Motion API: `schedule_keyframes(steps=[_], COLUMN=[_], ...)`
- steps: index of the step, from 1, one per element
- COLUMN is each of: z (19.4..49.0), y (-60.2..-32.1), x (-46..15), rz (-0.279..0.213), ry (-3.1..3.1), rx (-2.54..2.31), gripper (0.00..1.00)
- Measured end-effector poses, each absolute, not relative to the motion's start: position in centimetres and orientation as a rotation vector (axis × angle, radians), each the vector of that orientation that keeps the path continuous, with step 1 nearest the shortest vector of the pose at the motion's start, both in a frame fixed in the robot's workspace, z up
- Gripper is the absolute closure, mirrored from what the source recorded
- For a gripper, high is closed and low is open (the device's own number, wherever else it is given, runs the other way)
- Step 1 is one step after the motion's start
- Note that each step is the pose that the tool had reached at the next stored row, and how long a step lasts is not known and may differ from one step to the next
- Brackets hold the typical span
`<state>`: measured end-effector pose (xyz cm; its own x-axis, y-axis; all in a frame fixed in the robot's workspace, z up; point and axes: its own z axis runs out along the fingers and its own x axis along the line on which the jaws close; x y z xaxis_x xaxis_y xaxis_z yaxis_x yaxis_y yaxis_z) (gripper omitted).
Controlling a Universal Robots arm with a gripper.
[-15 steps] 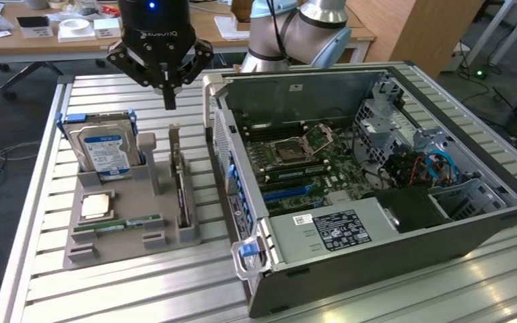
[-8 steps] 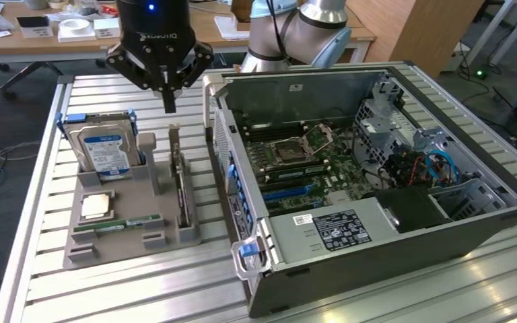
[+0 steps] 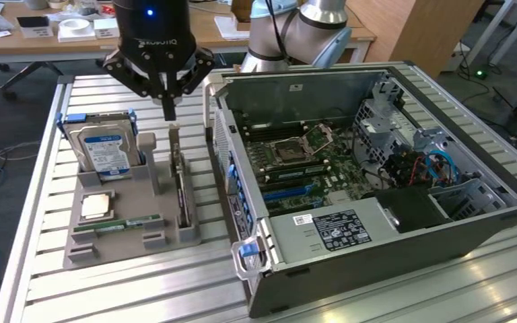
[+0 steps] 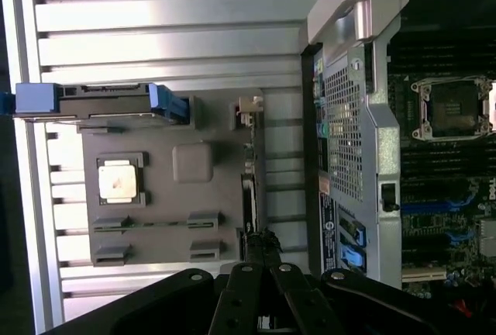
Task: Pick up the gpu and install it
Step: 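Reach for the gpu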
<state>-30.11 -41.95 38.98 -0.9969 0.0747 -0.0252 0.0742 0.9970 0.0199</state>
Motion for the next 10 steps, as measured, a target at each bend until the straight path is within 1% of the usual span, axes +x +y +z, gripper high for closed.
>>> schedule_keyframes(steps=[5, 10], z=[38.97, 38.96], y=[-42.49, -42.6], x=[-30.18, -30.32], rz=[0.017, 0.016], ry=[3.113, 3.113], rx=[0.116, 0.116], gripper=[0.89, 0.89])
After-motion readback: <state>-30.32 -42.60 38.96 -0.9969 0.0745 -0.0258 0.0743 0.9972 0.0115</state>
